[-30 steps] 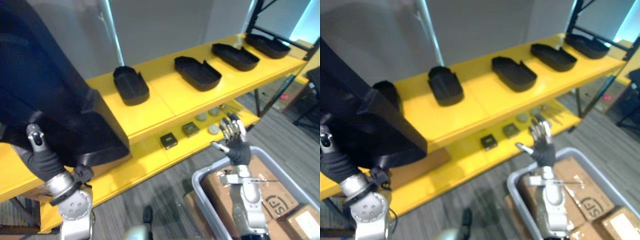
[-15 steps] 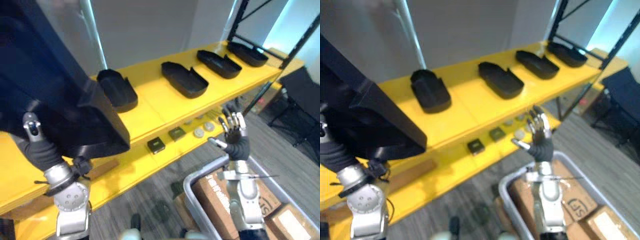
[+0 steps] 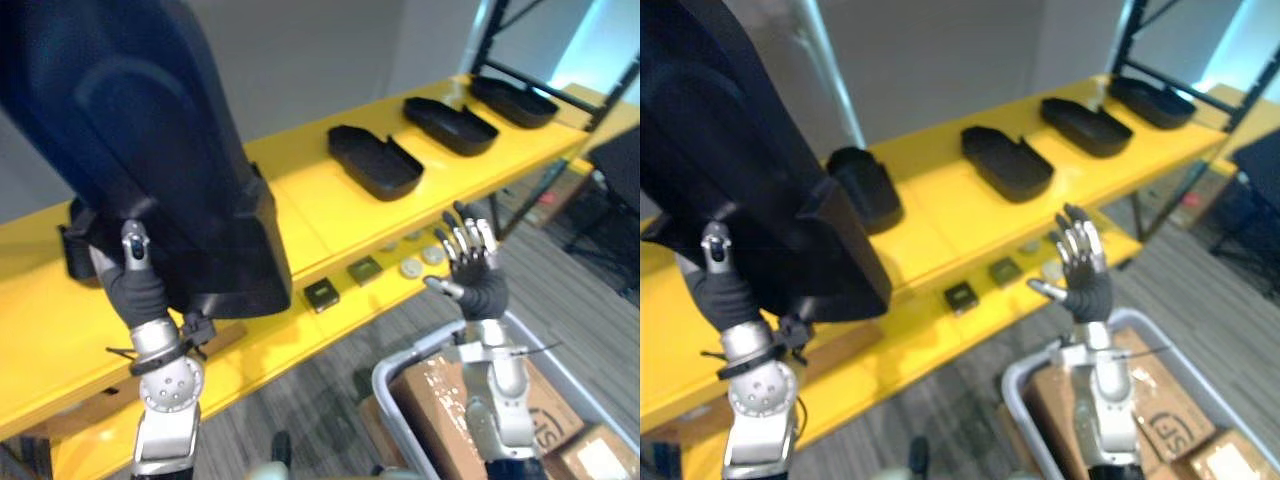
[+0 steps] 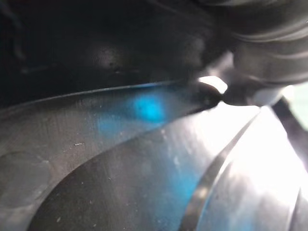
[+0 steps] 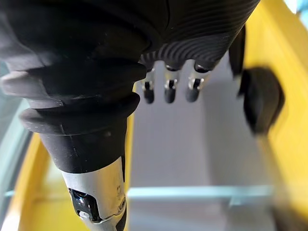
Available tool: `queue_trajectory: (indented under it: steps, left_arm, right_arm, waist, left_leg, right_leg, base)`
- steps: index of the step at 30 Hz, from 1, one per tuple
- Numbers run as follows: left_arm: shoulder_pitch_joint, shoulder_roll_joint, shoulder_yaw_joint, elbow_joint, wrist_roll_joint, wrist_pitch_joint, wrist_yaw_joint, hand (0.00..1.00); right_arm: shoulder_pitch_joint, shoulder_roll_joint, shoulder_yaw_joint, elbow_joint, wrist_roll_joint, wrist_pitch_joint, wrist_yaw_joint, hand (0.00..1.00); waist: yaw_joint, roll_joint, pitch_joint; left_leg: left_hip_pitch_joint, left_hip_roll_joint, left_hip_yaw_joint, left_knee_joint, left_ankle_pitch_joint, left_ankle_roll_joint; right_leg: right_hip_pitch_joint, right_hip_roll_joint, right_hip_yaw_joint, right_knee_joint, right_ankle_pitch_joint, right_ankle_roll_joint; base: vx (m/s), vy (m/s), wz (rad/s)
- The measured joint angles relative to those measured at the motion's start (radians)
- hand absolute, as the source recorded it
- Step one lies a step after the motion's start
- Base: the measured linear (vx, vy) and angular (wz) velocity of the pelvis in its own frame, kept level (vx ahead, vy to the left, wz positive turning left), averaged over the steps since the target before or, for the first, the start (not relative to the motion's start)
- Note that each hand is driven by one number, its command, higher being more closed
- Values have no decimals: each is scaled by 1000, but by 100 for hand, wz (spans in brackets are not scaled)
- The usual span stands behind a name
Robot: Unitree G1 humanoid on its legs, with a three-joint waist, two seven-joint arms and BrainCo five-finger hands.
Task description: Walk over and take plastic housings, then place them on the shelf
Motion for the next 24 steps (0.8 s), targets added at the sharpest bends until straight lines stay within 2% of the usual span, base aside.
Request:
queue_trajectory:
  steps: [1, 2, 3, 4, 5, 8, 9, 10, 11, 12, 13, 16, 17, 18, 22, 24]
  left_arm:
    - [48, -25, 42, 0, -1, 0, 0, 100]
    - [87, -51, 85, -1, -3, 0, -2, 100]
    - [98, -59, 99, -1, -6, 0, -3, 100]
    - [109, -65, 117, -1, -14, -4, -8, 100]
    - [124, -73, 137, -2, -19, -27, -8, 100]
    - [127, -84, 149, -12, -38, -67, -16, 100]
    - [127, -96, 140, -27, -41, -81, -28, 100]
    - [128, -92, 116, -47, -40, -86, -57, 100]
    - [126, -84, 105, -57, -37, -87, -71, 100]
    - [132, -77, 89, -78, -36, -87, -99, 100]
    - [136, -84, 76, -82, -42, -88, -125, 100]
    - [155, -86, 73, -83, -53, -82, -170, 100]
    - [154, -85, 69, -83, -54, -83, -181, 100]
    - [147, -77, 49, -83, -66, -83, -207, 100]
    - [85, 0, -42, -59, -90, -87, -288, 100]
    - [73, 11, -34, -41, -101, -87, -285, 100]
  right_arm:
    - [-35, 5, 30, 37, 0, -6, 1, 0]
    - [-65, 10, 52, 65, -3, -11, -2, 0]
    - [-74, 9, 54, 66, -6, -14, -4, 0]
    - [-87, 4, 51, 69, -8, -22, -10, 0]
    - [-130, 1, 47, 104, -12, -36, -27, 0]
    - [-164, -1, 33, 140, -12, -36, -53, 0]
    - [-156, -1, 29, 136, -10, -36, -65, 0]
    - [-144, -4, 22, 134, -6, -36, -71, 0]
    - [-137, -1, 18, 134, -2, -36, -73, 0]
    - [-123, 15, 14, 131, -3, -37, -74, 0]
    - [-111, 33, 13, 132, -6, -43, -79, 0]
    - [-81, 65, 13, 132, -52, -45, -114, 0]
    - [-70, 66, 12, 132, -60, -45, -121, 0]
    - [-48, 71, 10, 124, -67, -46, -141, 0]
    - [55, 77, -24, 83, -105, -43, -208, 0]
    - [69, 82, -19, 83, -122, -42, -209, 0]
  waist:
    - [22, 17, 10]
    - [47, 36, 19]
    - [56, 47, 25]
    - [58, 45, 26]
    - [70, 41, 26]
    - [73, 43, 20]
    - [65, 57, 5]
    - [55, 69, 2]
    - [49, 61, 0]
    - [43, 37, -19]
    - [42, 19, -29]
    - [41, 17, -29]
    - [37, 18, -30]
    - [31, 17, -30]
    - [-10, 26, -29]
    - [-11, 26, -29]
  left_leg:
    - [-10, -2, -20, 16, -3, -4]
    - [-38, 19, 23, 41, -48, 15]
    - [-49, 31, 62, 59, -66, 40]
    - [-68, 47, 119, 80, -94, 80]
    - [-117, 78, 228, 142, -123, 119]
    - [-139, 109, 338, 333, -143, 155]
    - [-127, 120, 380, 382, -199, 150]
    - [-134, 106, 408, 364, -187, 137]
    - [-131, 93, 409, 341, -175, 124]
    - [-108, 55, 381, 243, -152, 93]
    - [-84, 17, 366, 139, -99, 95]
    - [-1, -31, 356, -41, -6, 97]
    - [13, -38, 348, -66, 6, 99]
    - [14, -48, 322, -70, 7, 100]
    - [10, -67, 216, -71, 0, 113]
    - [8, -68, 215, -71, 0, 113]
  right_leg:
    - [10, 11, -24, 7, -9, -4]
    - [25, 23, -63, 6, -13, -9]
    - [35, 27, -89, -1, -13, -10]
    - [37, 23, -127, -17, -15, -20]
    - [31, 4, -203, -16, -15, -32]
    - [11, -36, -278, 27, -21, -39]
    - [0, -48, -301, 63, -21, -33]
    - [-14, -48, -304, 101, -28, -35]
    - [-21, -54, -291, 106, -34, -41]
    - [-27, -59, -260, 75, -62, -52]
    - [-27, -77, -272, 61, -56, -36]
    - [1, -82, -280, 44, -19, 9]
    - [9, -79, -279, 41, -15, 10]
    - [19, -75, -256, 42, -11, 8]
    - [21, -68, -35, 98, -18, -15]
    - [27, -61, -10, 73, -29, -32]
  base:
    - [-155, -82, 79]
    - [-164, -94, 92]
    - [-156, -116, 111]
    - [-134, -80, 145]
    - [-116, -54, 141]
    - [1, 20, 98]
    - [71, 67, 93]
    - [37, 105, 98]
    - [-32, 131, 94]
    - [-27, 132, 79]
    - [-2, 109, 66]
    - [8, 77, 33]
    - [-26, 66, 39]
    - [-32, 54, 53]
    - [-22, 103, 75]
    - [-44, 21, 20]
